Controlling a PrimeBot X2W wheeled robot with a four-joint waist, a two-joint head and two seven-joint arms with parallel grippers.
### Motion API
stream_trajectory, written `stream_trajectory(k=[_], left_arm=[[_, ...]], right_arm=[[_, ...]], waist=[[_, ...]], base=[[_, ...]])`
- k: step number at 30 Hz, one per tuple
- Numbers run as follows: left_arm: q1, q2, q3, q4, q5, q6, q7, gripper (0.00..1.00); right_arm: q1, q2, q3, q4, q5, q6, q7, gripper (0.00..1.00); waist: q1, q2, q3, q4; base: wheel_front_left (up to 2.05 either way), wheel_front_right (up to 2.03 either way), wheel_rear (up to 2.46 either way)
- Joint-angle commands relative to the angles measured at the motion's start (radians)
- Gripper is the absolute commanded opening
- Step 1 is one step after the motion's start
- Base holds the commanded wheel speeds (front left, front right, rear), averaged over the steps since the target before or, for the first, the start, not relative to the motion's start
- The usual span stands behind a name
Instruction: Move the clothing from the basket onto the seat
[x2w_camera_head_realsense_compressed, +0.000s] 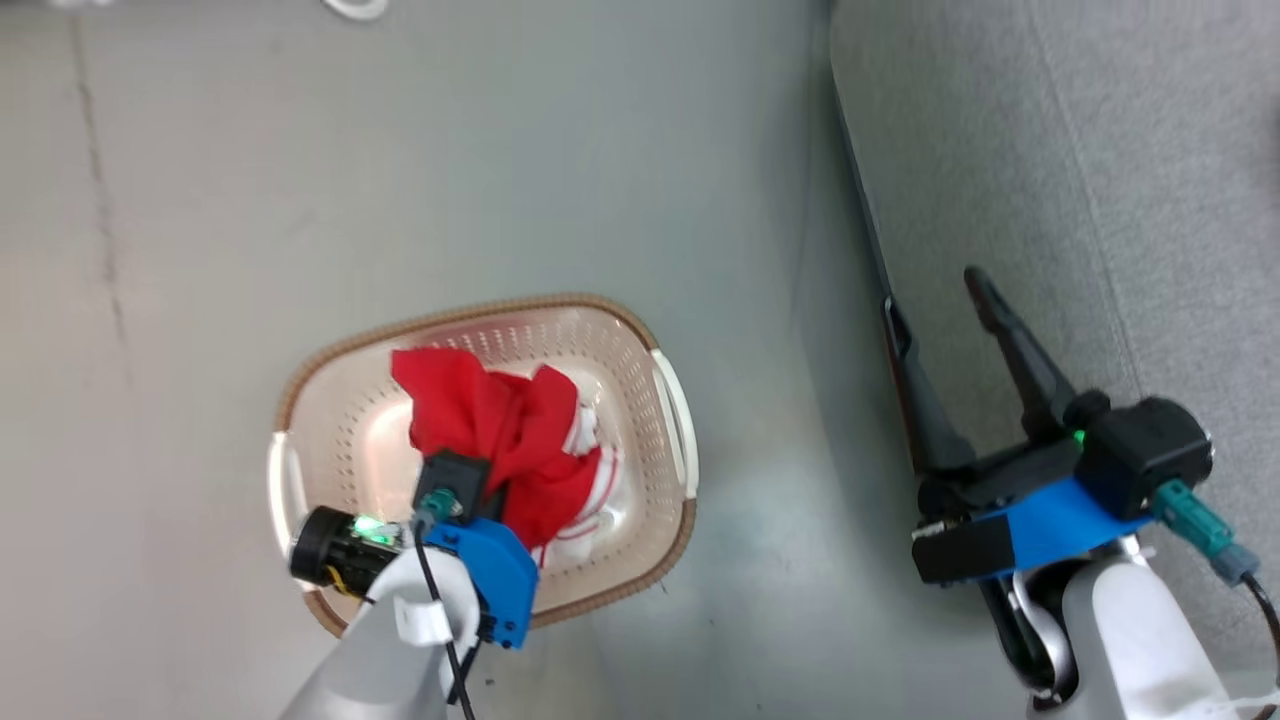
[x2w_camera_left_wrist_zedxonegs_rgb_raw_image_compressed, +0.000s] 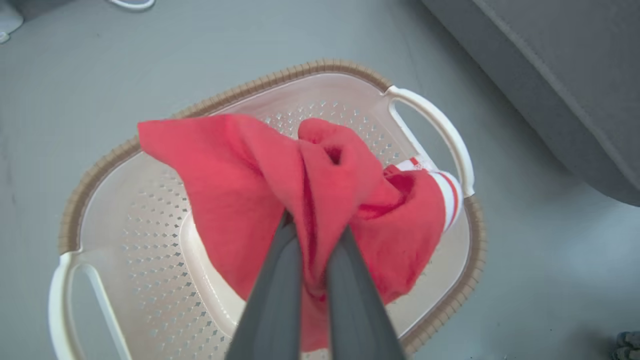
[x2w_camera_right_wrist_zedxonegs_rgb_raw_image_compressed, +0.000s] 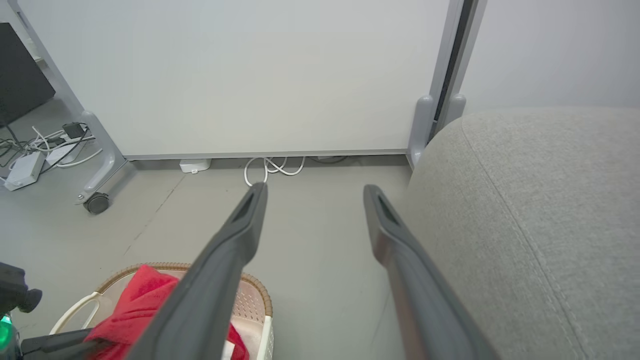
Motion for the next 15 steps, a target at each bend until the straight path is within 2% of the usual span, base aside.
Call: stream_trajectory(k=[1,9,15], left_arm=[[0.022,-0.005,-0.013,-0.032,-0.005,-0.011,-0.003,0.00],[0.120,-0.004,-0.107,-0.192,-0.050,-0.036,-0.003,0.00],[0.132,-0.004,-0.168,-0.264,-0.084,-0.052,-0.003,0.00]], right_arm=[[0.022,-0.006,0.000,0.003,0.008,0.000,0.005,1.00],[0.095,-0.009,0.009,0.014,0.021,0.000,0.034,1.00],[0.139,-0.011,0.003,0.011,0.034,0.000,0.052,1.00]], waist=[[0.0001,0.0000,-0.097,0.043],[0.0001,0.0000,-0.268,0.083],[0.0001,0.0000,-0.360,0.113]], base=[[0.00,0.00,0.00],[0.00,0.00,0.00],[0.00,0.00,0.00]])
